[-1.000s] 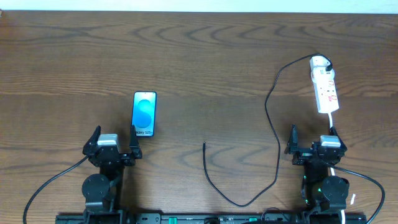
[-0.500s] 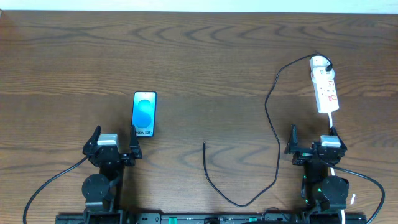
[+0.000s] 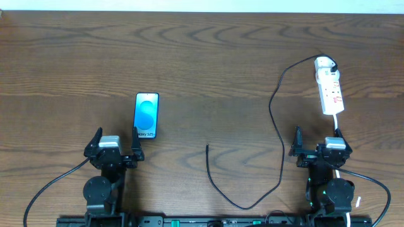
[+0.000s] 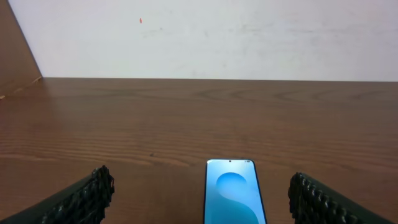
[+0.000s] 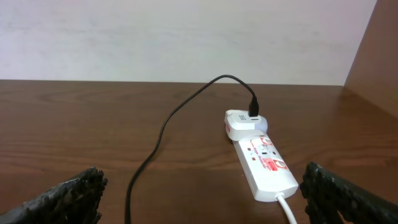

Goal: Plug charger to phone and switch on socket

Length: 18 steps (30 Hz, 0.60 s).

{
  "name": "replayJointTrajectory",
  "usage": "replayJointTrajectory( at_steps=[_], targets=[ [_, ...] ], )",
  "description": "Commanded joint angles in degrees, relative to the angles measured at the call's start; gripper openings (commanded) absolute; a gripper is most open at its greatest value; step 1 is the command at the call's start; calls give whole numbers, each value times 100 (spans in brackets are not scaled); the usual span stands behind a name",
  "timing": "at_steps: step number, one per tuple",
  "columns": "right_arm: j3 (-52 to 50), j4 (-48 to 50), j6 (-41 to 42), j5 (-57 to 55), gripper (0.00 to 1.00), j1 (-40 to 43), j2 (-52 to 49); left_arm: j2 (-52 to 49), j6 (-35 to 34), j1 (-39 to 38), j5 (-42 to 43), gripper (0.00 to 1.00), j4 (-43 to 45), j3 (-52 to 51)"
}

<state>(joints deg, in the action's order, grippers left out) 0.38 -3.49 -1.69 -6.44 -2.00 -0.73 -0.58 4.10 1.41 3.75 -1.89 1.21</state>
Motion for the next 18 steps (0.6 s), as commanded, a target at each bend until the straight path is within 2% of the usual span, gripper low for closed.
replayJointTrajectory(
  at_steps=[1,18],
  targets=[
    [-7,-15,81,-48,99,31,39,28,-50,24,74,92,-192,-98],
    [-7,-15,81,-50,99,31,42,28,-52,24,76,92,-190,-98]
  ],
)
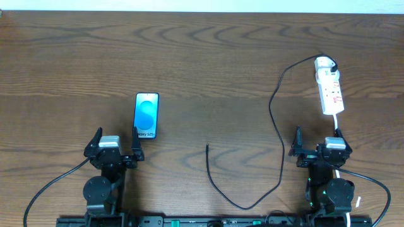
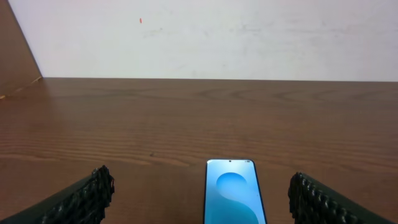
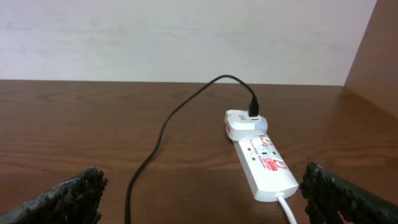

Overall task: Plug charger to phone and switch on socket
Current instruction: 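Move the left gripper forward over the Galaxy S25+ phone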

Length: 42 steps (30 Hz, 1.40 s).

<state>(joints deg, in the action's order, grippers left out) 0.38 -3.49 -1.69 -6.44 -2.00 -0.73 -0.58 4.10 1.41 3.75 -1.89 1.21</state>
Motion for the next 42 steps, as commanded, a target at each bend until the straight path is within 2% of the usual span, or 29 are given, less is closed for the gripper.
replayJointTrajectory(
  at_steps=[1,13,25,34,42],
  targets=[
    [-7,-17,81,-50,99,31,39,28,-50,24,74,92,-190,-98],
    [-7,-15,81,-50,99,31,39,28,-52,24,219,92,-37,-48],
    [-7,-15,81,-50,99,31,42,-299,-50,24,289,92,-452,855],
    [-7,-15,81,-48,99,31,39,-2275,-52,24,295,92,-691,2253],
    [-7,-15,81,-50,99,31,39,-4474,-55,24,295,92,-1893,3963]
  ],
)
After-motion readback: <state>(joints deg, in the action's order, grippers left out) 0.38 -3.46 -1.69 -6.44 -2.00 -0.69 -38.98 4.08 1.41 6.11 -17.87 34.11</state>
